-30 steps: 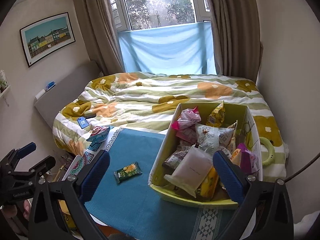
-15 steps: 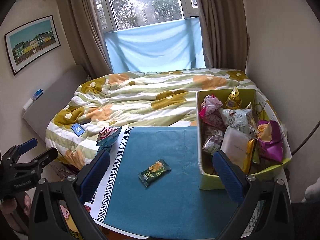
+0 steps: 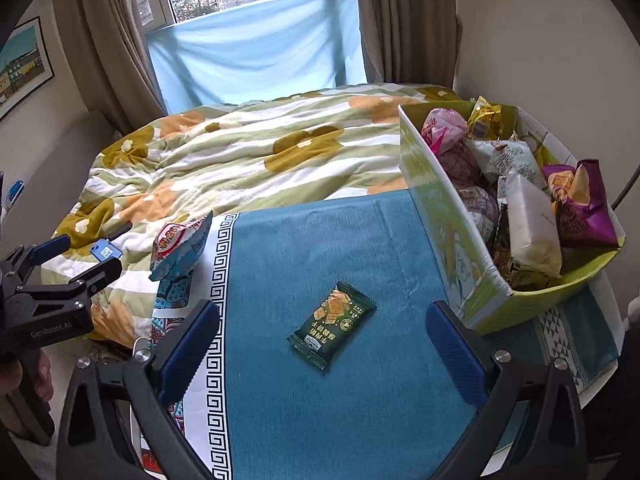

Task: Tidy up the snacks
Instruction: 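Grasp the white Oishi chip bag with the left tool while the right tool grasps the green cracker pack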

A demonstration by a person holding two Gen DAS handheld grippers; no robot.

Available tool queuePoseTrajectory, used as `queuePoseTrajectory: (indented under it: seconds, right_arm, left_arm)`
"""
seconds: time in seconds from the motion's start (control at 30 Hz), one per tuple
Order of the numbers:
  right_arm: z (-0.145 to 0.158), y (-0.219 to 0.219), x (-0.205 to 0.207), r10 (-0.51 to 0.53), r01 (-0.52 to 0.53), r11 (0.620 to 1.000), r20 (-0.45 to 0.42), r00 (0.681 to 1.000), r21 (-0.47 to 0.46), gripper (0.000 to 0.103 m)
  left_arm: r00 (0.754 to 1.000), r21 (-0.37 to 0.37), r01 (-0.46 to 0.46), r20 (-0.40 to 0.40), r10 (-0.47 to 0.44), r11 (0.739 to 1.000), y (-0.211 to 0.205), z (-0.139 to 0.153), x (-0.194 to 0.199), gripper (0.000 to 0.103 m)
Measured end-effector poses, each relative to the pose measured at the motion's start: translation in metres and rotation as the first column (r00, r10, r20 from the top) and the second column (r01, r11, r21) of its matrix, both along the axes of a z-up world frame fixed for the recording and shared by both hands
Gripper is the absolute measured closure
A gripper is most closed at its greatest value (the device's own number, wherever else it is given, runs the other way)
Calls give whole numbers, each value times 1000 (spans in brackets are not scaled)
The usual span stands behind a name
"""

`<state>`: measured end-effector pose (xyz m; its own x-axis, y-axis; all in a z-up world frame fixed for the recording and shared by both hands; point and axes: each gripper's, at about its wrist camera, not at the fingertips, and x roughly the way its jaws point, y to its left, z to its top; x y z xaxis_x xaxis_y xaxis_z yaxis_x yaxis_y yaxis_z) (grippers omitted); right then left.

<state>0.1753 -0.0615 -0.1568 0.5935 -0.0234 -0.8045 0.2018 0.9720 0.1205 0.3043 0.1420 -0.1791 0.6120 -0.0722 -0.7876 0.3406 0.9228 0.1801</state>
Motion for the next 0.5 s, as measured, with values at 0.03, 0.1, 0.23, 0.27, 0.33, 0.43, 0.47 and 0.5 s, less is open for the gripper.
queuePoseTrajectory:
  seconds: [0.03, 0.1, 0.23, 0.27, 0.33, 0.43, 0.47, 0.5]
  right_arm:
    - [-10, 0, 5, -9, 9, 1000, -14, 1000, -1, 0]
    - [-28, 1, 15, -22, 22, 1000, -46, 999, 3, 0]
    - [-61, 1, 30, -45, 45, 999, -104, 994, -3, 0]
    - [-68, 0, 33, -52, 52, 999, -112, 992, -3, 0]
    - [-80, -1, 36, -64, 66, 998, -131, 989, 9, 0]
    - [-96, -2, 37, -73, 79, 996, -156, 985, 39, 0]
    - [-100, -2, 38, -70, 77, 996, -167, 984, 42, 0]
    - [-103, -1, 38, -67, 75, 996, -175, 982, 38, 0]
  left_arm:
    - [1000, 22, 4, -2, -4, 1000, -2, -10, 9, 0]
    - [1000, 68, 18, 0, -18, 998, -7, -27, 25, 0]
    - [999, 118, 48, -18, -46, 992, -16, -57, 48, 0]
    - [998, 117, 54, -28, -51, 992, -18, -63, 53, 0]
    - [997, 115, 63, -41, -58, 991, -20, -74, 60, 0]
    - [996, 123, 72, -56, -65, 990, -24, -87, 70, 0]
    - [996, 119, 74, -61, -67, 990, -25, -90, 72, 0]
    - [996, 112, 76, -64, -69, 991, -25, -91, 74, 0]
